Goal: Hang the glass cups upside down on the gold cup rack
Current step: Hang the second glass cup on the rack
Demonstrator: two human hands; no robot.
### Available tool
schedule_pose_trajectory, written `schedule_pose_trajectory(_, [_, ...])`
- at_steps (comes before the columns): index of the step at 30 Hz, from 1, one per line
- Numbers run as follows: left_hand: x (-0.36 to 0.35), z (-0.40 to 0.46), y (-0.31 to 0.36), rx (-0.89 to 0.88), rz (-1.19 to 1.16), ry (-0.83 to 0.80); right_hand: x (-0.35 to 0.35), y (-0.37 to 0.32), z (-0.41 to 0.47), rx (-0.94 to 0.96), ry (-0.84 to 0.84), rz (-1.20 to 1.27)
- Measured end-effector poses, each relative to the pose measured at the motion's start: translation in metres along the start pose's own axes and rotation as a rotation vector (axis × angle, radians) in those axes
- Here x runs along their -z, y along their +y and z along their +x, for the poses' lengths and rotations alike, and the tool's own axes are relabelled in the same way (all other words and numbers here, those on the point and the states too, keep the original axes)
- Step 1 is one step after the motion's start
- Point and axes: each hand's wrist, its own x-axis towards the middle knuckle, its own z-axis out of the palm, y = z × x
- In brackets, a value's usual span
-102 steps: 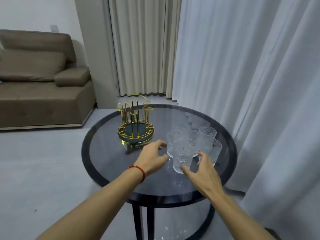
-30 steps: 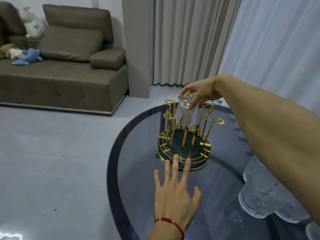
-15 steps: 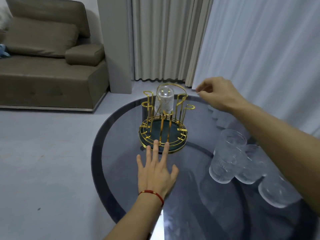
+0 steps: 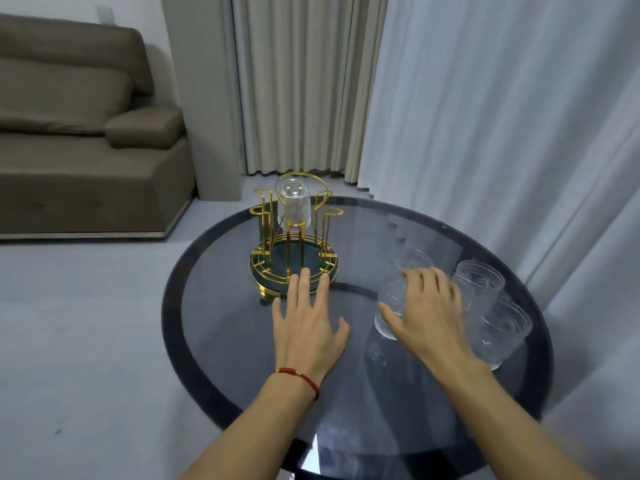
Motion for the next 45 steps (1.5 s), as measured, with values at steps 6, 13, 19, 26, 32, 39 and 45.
schedule_pose_trajectory(6, [0.007,-0.012,0.022,-0.044,-0.316,0.081,-0.010,-0.007,-0.002,-0.017,0.059,-0.110])
schedule_pose_trajectory(13, [0.012,-0.025,0.048,0.281,-1.012,-0.161,0.009,-0.016,-0.020,0.145,0.191,0.186])
schedule_pose_trajectory(19, [0.025,-0.029,0.053,0.461,-1.445,-0.241,0.020,-0.032,-0.043,0.412,0.187,0.485])
schedule_pose_trajectory(26, [0.038,-0.027,0.043,0.500,-1.561,-0.230,0.022,-0.027,-0.046,0.535,0.024,0.708])
schedule_pose_trajectory(32, [0.044,-0.021,0.027,0.459,-1.725,-0.307,0.021,-0.020,-0.042,-0.038,-0.311,1.296])
schedule_pose_trajectory(39, [0.022,-0.004,-0.007,0.342,-0.894,-0.032,0.019,-0.013,-0.012,-0.145,-0.046,1.268])
schedule_pose_trajectory(45, [-0.023,0.010,-0.061,0.115,0.106,-0.062,0.040,-0.018,0.056,-0.167,0.140,1.311])
